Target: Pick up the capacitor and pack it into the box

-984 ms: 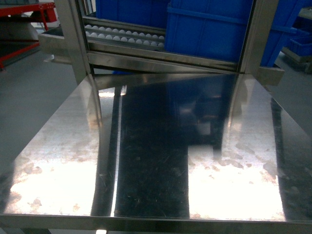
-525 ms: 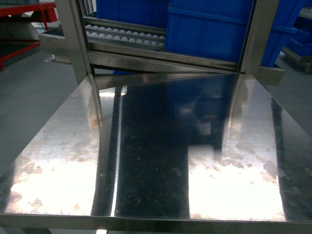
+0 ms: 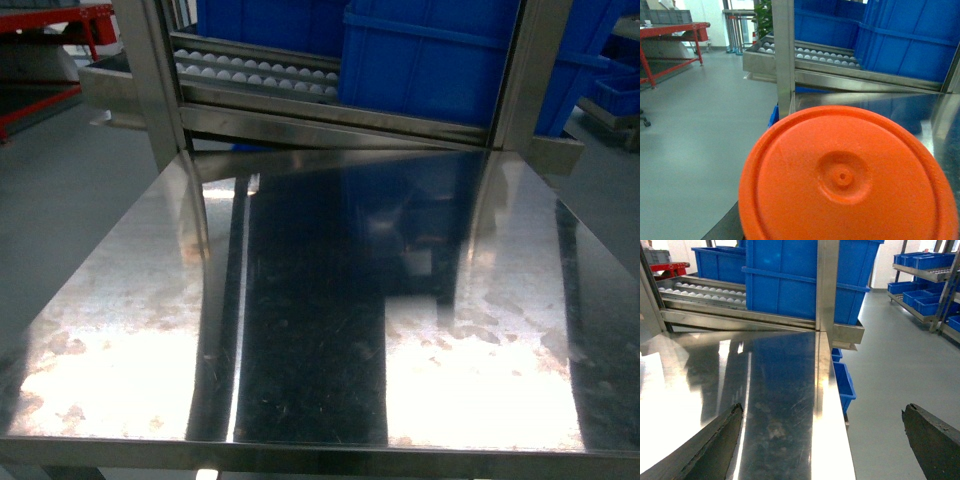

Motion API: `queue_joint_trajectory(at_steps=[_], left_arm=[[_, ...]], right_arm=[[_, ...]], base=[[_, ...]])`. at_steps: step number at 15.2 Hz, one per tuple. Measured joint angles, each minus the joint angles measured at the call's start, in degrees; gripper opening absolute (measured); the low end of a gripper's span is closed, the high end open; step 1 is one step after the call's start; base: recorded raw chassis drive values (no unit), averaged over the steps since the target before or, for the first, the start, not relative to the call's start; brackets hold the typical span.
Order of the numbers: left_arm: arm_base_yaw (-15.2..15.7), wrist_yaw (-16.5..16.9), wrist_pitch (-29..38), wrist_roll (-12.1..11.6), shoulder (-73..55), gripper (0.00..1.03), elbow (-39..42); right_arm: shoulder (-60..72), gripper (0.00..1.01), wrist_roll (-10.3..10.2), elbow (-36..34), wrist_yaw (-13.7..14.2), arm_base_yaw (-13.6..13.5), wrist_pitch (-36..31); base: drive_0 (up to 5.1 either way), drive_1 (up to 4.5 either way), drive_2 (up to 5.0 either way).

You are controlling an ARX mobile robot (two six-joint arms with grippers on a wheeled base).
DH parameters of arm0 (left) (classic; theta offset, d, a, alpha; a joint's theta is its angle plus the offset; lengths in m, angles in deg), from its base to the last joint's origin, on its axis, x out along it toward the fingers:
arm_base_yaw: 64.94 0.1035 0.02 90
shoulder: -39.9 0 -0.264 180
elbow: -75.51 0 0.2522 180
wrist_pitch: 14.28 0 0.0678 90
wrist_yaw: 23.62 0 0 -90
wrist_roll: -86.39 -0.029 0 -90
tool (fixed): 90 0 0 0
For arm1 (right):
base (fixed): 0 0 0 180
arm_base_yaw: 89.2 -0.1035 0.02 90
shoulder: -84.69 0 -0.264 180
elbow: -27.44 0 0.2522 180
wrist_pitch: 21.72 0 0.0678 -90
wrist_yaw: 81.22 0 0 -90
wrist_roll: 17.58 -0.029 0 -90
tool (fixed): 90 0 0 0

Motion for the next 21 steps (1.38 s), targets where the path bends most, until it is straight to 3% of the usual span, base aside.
queue_joint_trajectory(at_steps=[21], left_arm=[[0.0, -0.02, -0.13, 0.02, 0.0, 0.44, 0.0]], right_arm=[[0.0, 0.98, 0.04, 0.0, -0.04, 0.0, 0.09]], base=[[0.0, 0.0, 0.0]])
